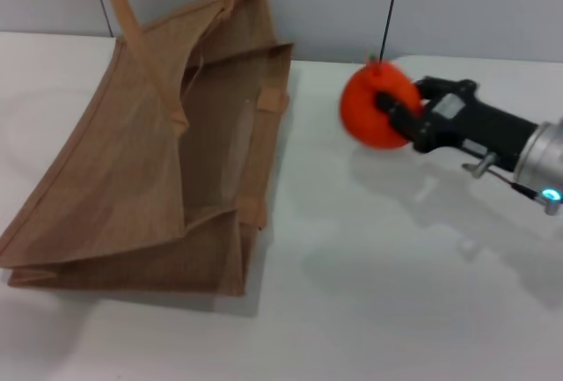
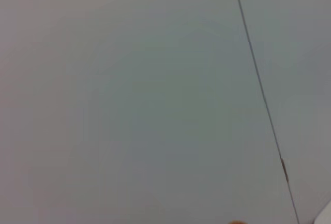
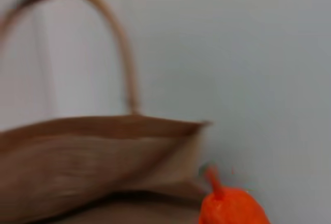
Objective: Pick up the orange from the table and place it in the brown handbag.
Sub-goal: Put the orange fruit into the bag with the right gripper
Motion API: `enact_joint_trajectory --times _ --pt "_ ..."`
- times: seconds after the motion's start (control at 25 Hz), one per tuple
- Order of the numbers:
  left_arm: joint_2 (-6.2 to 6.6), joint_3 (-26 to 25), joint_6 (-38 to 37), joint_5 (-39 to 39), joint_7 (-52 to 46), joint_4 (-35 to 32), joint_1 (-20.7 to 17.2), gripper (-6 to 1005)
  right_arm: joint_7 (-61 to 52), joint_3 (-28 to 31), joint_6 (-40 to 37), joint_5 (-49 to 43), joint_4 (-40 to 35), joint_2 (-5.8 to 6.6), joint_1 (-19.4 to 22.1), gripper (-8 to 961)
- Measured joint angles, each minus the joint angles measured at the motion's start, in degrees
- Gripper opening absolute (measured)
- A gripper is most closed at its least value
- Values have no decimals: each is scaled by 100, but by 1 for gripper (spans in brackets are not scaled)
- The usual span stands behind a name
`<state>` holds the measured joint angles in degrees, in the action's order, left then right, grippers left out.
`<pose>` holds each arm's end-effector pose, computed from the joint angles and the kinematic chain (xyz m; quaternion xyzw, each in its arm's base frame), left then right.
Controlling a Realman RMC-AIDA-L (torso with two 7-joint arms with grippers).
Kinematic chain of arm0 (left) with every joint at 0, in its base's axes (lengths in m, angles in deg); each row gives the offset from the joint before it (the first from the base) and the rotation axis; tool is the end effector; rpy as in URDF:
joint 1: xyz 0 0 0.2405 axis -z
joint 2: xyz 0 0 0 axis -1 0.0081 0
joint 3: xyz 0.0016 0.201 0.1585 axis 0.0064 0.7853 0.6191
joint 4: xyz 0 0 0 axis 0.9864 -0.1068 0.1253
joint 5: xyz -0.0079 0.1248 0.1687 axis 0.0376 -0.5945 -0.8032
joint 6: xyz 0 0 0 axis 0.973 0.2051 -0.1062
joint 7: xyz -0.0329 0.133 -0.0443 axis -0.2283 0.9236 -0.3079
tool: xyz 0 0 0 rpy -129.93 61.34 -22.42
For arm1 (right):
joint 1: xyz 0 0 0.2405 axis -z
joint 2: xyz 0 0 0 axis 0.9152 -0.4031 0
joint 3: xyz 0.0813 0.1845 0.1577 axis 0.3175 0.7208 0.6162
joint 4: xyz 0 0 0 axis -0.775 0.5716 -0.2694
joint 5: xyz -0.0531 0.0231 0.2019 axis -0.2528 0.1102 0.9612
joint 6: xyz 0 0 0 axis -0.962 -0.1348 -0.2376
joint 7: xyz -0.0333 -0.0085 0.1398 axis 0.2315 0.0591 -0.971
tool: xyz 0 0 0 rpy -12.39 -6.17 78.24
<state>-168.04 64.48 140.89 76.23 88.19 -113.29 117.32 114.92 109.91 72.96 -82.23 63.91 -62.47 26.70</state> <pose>-0.1301 0.3893 0.1659 -0.8759 -0.1024 -0.1203 0.4558 0.2385 0.3863 -0.0445 -0.8955 0.1508 0.2940 0.2981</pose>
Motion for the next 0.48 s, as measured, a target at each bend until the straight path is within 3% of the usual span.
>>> enact_joint_trajectory --times 0.24,0.48 --pt "-10 49 -26 17 -14 -137 83 124 -84 -1 23 -1007 424 -112 -80 324" --pt "-13 75 -40 102 -42 -163 190 123 -93 -220 11 -1120 431 -131 -394 272"
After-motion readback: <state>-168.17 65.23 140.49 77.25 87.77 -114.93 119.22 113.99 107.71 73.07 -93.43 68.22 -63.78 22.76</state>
